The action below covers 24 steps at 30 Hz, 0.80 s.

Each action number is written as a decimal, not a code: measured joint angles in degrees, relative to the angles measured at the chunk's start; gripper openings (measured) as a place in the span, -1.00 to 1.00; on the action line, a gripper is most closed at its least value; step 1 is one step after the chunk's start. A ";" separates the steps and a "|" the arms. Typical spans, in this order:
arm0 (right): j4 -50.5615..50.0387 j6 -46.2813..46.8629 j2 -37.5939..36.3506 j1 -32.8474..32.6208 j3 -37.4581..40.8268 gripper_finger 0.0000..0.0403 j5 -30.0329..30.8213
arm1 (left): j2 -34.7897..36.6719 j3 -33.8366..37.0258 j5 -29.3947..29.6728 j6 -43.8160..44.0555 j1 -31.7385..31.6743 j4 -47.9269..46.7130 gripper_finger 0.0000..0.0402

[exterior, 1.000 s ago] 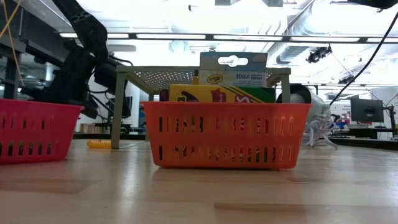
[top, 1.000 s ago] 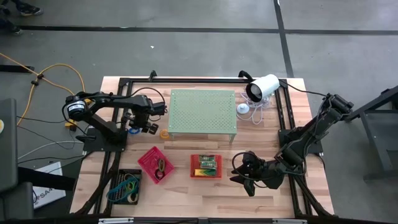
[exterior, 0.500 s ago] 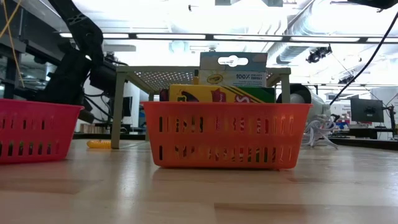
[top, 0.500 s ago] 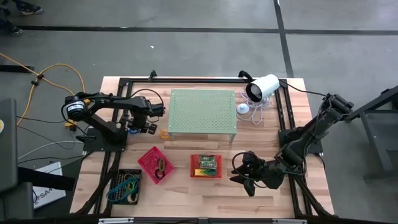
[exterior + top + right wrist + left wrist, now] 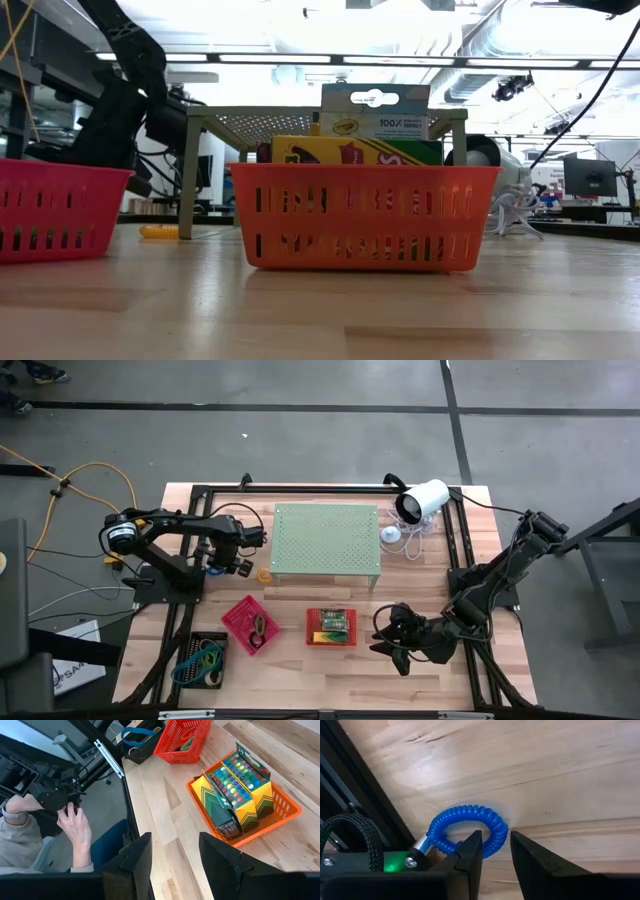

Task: Pick & Place Office Desk Supplies
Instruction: Put the blue spring keychain into the red bin

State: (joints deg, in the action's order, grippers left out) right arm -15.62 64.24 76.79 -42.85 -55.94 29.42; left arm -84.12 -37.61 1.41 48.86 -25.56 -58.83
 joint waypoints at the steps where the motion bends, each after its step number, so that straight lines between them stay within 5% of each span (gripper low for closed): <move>1: 0.00 0.01 -0.02 -0.02 -0.02 -0.25 -0.01 | 0.00 0.01 -0.18 0.00 -0.01 0.09 -0.54; 13: 0.00 0.01 -0.01 -0.01 -0.02 -0.25 0.00 | -0.02 0.02 -0.54 -1.10 -0.02 0.66 -0.59; 24: 0.00 0.01 0.00 -0.01 -0.02 -0.25 0.00 | 0.04 -0.14 -0.36 -1.11 -0.01 1.67 -0.85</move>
State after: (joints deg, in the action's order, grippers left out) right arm -15.62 64.25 76.79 -42.86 -55.96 29.42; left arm -84.07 -37.76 1.05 47.75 -25.57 -57.16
